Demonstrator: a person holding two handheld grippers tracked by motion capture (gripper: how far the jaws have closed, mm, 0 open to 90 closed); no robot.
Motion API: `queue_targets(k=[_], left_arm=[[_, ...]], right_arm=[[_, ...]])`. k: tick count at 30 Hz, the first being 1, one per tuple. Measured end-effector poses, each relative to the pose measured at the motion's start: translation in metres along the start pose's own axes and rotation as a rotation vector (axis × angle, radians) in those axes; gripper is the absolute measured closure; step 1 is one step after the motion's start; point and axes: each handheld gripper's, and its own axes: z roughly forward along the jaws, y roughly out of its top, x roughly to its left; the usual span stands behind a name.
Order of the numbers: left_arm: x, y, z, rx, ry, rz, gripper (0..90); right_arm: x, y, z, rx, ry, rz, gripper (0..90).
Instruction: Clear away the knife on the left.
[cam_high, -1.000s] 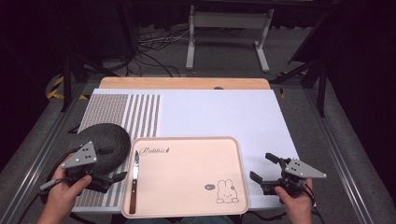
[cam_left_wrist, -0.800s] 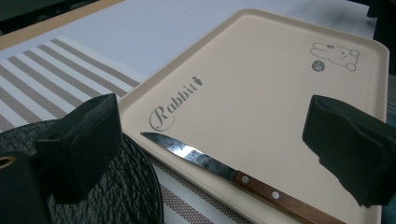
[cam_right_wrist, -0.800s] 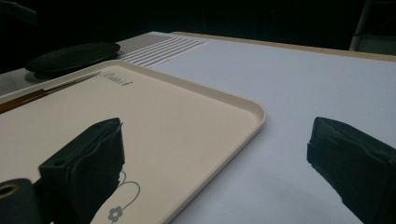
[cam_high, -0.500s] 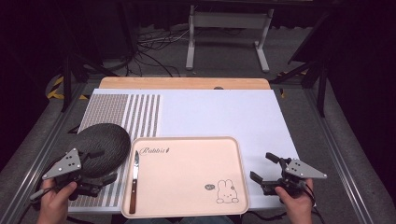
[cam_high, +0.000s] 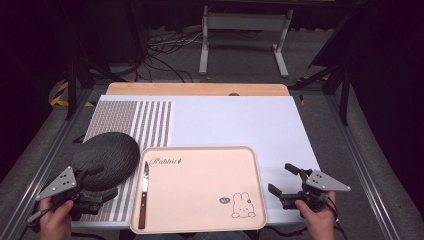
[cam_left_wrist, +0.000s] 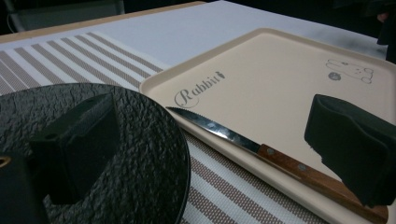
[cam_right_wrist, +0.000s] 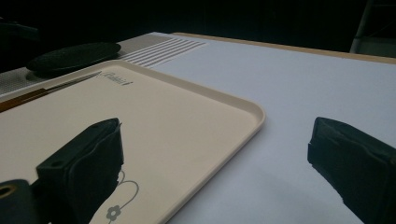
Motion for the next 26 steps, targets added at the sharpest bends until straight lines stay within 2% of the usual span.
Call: queue_targets(k=[7, 11, 14, 20, 26], left_arm=[[0.003, -0.009, 0.001, -0.005, -0.022, -0.041, 4.5], [0.004, -0.012, 0.002, 0.005, -0.015, -0.044, 4.5], [0.003, -0.012, 0.003, 0.023, -0.004, -0.031, 4.5], [0.002, -0.011, 0.004, 0.025, -0.022, -0.03, 4.2], [0.002, -0.01, 0.004, 0.024, -0.02, -0.023, 4.2]], right_arm=[[-0.001, -0.001, 0.001, 0.005, 0.001, -0.002, 4.4], [-0.001, -0.003, 0.002, 0.016, -0.001, -0.002, 4.4], [-0.001, -0.003, 0.002, 0.018, -0.003, -0.003, 4.4], [-0.002, -0.003, 0.002, 0.017, -0.006, -0.001, 4.4], [-0.001, -0.003, 0.002, 0.016, -0.005, -0.001, 4.3]])
